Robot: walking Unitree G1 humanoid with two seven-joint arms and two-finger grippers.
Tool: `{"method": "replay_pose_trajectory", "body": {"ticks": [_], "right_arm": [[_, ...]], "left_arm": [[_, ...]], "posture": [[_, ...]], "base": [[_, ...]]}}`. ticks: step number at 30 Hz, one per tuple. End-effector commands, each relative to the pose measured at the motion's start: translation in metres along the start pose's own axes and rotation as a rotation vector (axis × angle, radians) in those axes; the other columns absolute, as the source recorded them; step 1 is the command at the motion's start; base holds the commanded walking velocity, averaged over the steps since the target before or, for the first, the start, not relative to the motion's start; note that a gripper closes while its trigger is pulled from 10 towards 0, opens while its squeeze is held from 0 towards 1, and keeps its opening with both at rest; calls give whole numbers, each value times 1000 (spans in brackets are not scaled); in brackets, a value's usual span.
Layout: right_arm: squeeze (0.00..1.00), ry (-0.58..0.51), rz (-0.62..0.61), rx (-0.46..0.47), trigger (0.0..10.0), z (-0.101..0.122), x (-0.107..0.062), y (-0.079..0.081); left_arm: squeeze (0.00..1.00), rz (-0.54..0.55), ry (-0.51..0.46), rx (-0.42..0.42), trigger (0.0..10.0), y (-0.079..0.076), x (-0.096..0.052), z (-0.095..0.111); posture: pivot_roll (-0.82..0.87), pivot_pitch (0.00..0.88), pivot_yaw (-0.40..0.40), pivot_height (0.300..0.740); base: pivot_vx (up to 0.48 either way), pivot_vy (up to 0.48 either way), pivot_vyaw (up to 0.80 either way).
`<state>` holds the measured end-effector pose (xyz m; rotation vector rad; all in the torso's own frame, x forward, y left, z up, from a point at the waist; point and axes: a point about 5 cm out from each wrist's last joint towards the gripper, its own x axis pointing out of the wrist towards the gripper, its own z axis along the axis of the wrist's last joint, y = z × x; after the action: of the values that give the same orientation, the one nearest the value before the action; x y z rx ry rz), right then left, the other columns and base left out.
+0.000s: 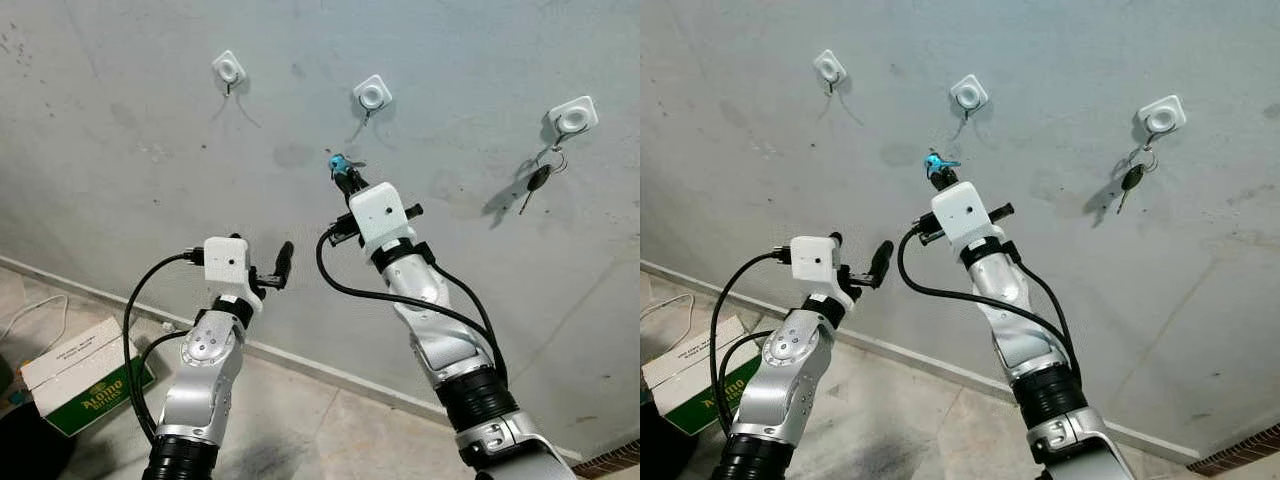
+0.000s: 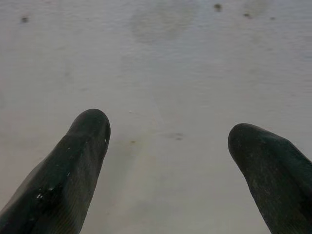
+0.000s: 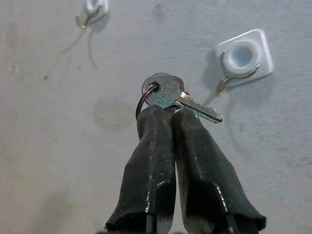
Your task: Hang keys on a hook
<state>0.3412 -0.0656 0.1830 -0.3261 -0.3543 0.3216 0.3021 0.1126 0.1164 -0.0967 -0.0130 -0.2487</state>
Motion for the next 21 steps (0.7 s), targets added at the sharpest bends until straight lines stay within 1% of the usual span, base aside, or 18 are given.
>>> {"method": "replay_pose_trajectory", "body": {"ticks": [1, 6, 8, 11, 12, 17, 18, 20, 21], "right_arm": [[0, -34, -25, 11, 10000, 9, 6, -4], [0, -97, -64, 10, 10000, 25, 14, -10], [0, -109, -63, 10, 10000, 29, 17, -10], [0, -115, -55, 11, 10000, 31, 20, -10], [0, -115, -55, 11, 10000, 31, 20, -10], [0, -107, -49, -11, 10000, 28, 13, -16], [0, -100, -50, -15, 10000, 26, 8, -19], [0, -71, -62, -22, 10000, 20, -9, -29], [0, -71, -62, -22, 10000, 20, -9, -29]], "left_arm": [[0, -14, -48, 19, 10000, 0, 3, 12], [0, -27, -50, 18, 10000, -4, 4, 13], [0, -35, -51, 16, 10000, -5, 4, 13], [0, -88, -66, 23, 10000, -13, 4, 15], [0, -88, -66, 23, 10000, -13, 4, 15], [0, -118, -76, 29, 10000, -17, 0, 20], [0, -115, -76, 35, 10000, -15, -2, 21], [0, -86, -58, 50, 10000, -7, -15, 22], [0, -86, -58, 50, 10000, -7, -15, 22]], "posture": [[5, 22, 12, 740], [4, 24, 13, 740], [4, 24, 13, 740], [4, 23, 13, 740], [4, 23, 13, 740], [2, 25, 12, 740], [2, 25, 12, 740], [2, 25, 12, 740], [2, 25, 12, 740]], "base": [[0, 0, 0], [0, 0, 0], [0, 0, 0], [0, 0, 0], [0, 0, 0], [0, 0, 0], [0, 0, 0], [0, 0, 0], [0, 0, 0]]}}
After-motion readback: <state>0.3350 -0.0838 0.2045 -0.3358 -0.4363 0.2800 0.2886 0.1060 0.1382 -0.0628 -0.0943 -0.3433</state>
